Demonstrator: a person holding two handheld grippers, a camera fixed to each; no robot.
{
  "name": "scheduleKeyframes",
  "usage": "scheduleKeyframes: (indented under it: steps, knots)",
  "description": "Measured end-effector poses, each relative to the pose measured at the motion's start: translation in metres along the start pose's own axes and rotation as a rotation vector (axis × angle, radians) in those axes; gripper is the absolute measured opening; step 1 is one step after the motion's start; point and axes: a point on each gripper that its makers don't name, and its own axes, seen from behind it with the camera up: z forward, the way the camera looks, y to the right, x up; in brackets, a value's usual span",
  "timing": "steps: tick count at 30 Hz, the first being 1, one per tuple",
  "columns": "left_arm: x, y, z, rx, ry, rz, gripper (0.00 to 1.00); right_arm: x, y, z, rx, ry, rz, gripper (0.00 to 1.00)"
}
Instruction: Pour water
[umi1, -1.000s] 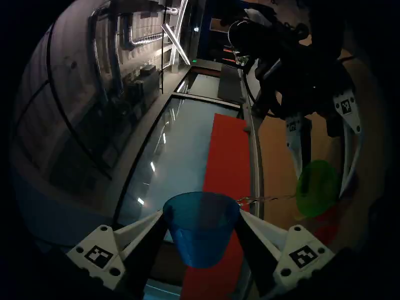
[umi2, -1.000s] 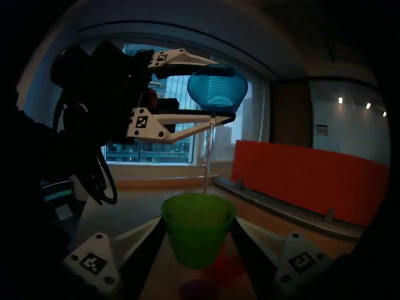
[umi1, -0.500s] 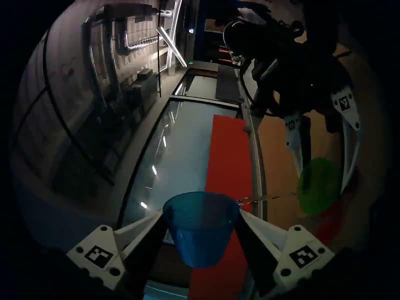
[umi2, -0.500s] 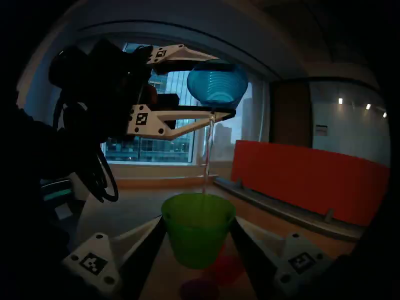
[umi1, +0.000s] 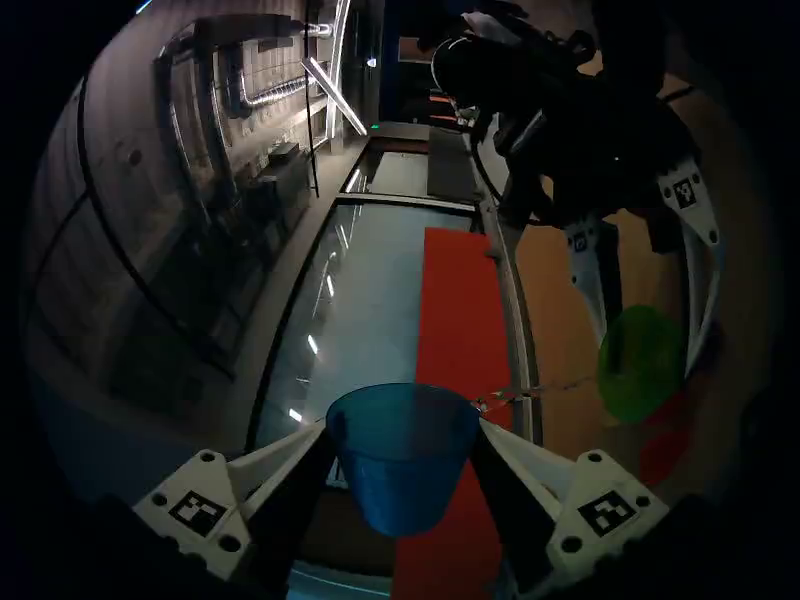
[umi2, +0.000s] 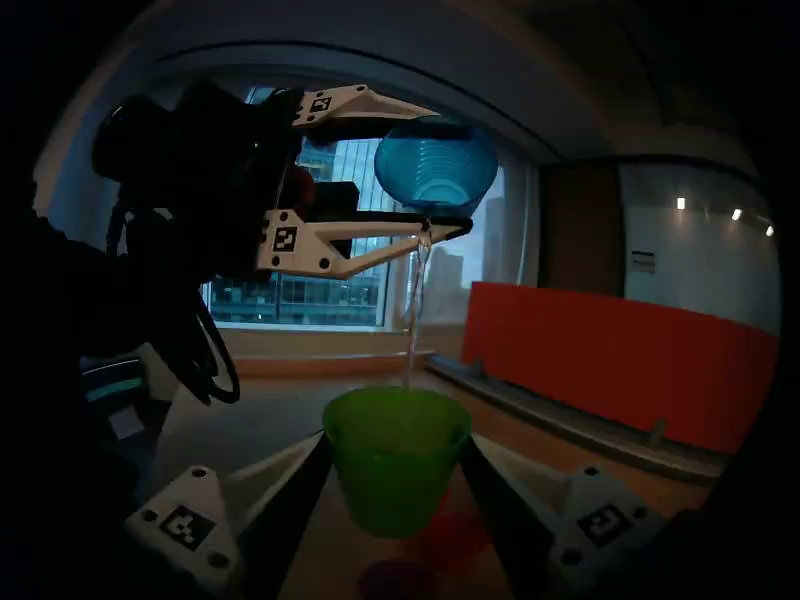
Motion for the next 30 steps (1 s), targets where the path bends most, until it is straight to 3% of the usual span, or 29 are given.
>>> scheduleKeyframes:
  steps: [12, 30]
  knots:
    - [0.001, -0.008, 0.001, 0.010, -0.002, 0.054, 0.86, 0.001, 0.001, 0.001, -0.002, 0.003, 0.002, 0.89]
    - [0.014, -0.006, 0.002, 0.010, 0.011, 0.158, 0.86, 0.000, 0.004, 0.001, -0.009, 0.006, 0.004, 0.89]
